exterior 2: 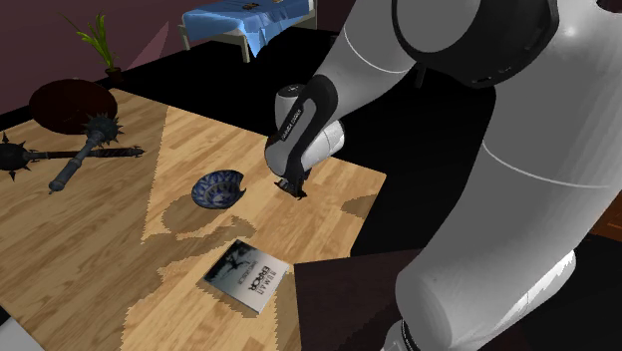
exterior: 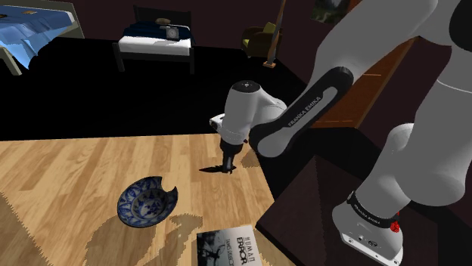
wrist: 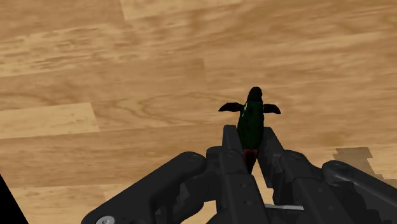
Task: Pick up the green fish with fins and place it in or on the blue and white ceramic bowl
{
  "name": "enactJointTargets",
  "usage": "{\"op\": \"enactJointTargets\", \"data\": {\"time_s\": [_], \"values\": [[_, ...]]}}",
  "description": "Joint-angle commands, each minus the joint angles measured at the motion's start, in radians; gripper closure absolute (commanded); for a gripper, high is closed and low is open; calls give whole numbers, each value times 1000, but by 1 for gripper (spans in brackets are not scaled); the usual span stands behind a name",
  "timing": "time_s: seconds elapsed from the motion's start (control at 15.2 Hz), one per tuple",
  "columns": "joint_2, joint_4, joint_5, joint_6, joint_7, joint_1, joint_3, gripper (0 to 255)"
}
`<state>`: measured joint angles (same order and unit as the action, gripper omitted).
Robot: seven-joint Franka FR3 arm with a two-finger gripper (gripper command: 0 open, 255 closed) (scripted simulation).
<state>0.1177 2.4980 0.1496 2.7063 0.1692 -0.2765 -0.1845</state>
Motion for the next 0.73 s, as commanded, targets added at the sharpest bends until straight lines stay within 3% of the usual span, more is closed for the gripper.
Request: {"op": "enactJointTargets", "data": {"time_s": [0.0, 0.53, 0.66], "values": [[-29, 2, -18, -27, 11, 1, -6, 255], [-122, -12, -72, -130, 54, 2, -15, 255], [-70, -79, -48, -149, 1, -17, -32, 255]]}}
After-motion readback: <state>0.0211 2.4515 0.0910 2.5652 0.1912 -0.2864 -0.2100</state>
